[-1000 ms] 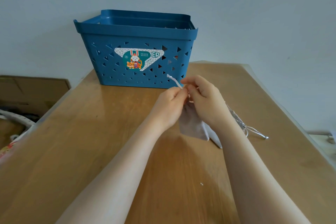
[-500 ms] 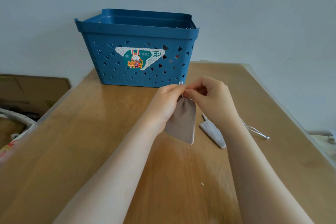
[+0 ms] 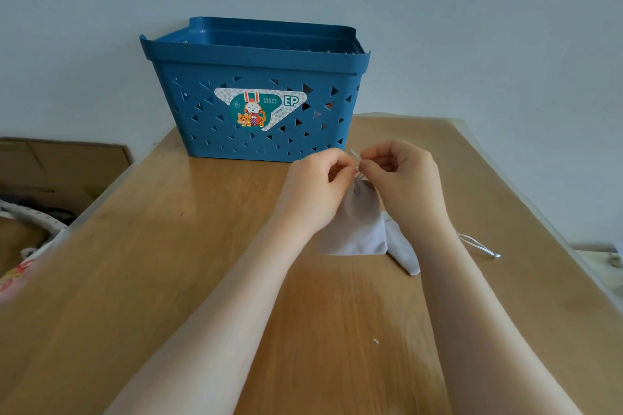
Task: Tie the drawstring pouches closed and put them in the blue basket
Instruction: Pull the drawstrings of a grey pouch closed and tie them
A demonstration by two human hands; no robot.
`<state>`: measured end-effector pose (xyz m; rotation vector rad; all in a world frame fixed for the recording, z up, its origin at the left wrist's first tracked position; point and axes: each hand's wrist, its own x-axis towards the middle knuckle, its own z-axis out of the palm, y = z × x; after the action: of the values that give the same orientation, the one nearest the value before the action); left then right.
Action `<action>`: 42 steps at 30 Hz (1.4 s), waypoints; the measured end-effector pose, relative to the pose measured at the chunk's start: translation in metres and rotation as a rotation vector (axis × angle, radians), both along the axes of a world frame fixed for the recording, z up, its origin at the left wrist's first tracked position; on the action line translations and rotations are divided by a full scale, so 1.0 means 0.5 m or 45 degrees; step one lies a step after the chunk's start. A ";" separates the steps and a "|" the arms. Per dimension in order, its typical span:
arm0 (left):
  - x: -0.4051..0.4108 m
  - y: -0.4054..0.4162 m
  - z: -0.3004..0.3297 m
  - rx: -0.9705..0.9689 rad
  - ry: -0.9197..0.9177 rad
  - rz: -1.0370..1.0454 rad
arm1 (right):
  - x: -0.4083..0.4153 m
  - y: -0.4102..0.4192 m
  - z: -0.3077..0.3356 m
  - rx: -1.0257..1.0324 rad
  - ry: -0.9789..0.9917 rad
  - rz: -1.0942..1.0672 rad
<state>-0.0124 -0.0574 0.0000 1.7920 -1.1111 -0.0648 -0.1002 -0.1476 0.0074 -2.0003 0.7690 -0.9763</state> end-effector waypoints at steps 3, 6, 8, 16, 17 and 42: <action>0.001 0.003 0.007 0.006 -0.038 0.014 | -0.003 0.005 0.009 -0.112 0.057 0.052; 0.005 0.006 0.013 -0.004 -0.014 0.032 | -0.007 0.007 0.015 -0.165 0.111 0.139; 0.006 0.005 0.013 -0.015 -0.011 0.044 | -0.007 0.006 0.016 -0.186 0.125 0.173; 0.009 -0.005 0.004 -0.211 -0.239 0.172 | -0.007 0.010 0.022 -0.243 0.176 0.189; 0.008 -0.005 0.004 -0.231 -0.257 0.182 | -0.007 0.012 0.021 -0.208 0.177 0.207; -0.019 0.000 0.016 -0.259 0.022 0.111 | -0.025 0.017 0.041 0.321 -0.055 0.294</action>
<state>-0.0221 -0.0574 0.0078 1.6519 -0.9896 0.0822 -0.1126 -0.1393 0.0276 -1.7963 0.5899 -0.7460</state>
